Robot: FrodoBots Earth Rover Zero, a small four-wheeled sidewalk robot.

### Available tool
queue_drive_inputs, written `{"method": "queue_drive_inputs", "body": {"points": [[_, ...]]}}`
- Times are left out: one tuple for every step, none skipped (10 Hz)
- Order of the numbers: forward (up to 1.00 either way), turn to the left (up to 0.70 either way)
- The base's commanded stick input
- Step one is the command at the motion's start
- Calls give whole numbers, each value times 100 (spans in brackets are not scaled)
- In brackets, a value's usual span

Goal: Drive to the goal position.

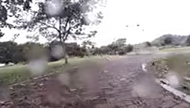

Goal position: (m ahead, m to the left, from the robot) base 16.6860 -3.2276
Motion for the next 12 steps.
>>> {"method": "queue_drive_inputs", "body": {"points": [[70, 0], [70, 0], [70, 0], [70, 0], [70, 0], [70, 0], [70, 0], [70, 0], [70, 0], [70, 0], [70, 0], [70, 0]]}}
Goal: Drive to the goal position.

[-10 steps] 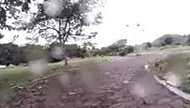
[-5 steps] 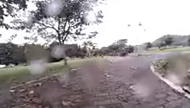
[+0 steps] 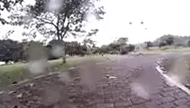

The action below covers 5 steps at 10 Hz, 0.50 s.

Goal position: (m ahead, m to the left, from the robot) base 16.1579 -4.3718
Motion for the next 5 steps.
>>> {"method": "queue_drive_inputs", "body": {"points": [[70, 0], [70, 0], [70, 0], [70, 0], [70, 0]]}}
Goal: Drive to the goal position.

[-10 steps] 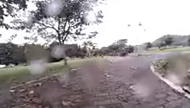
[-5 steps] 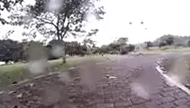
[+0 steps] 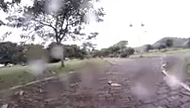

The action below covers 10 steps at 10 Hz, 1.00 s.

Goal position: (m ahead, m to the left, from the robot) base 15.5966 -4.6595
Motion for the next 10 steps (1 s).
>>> {"method": "queue_drive_inputs", "body": {"points": [[70, 0], [70, 0], [70, 0], [70, 0], [70, 0], [70, 0], [70, 0], [70, 0], [70, 0], [70, 0]]}}
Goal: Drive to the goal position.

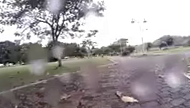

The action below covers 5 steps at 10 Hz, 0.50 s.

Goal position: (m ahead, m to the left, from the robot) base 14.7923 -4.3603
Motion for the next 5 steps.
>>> {"method": "queue_drive_inputs", "body": {"points": [[70, 0], [70, 0], [70, 0], [70, 0], [70, 0]]}}
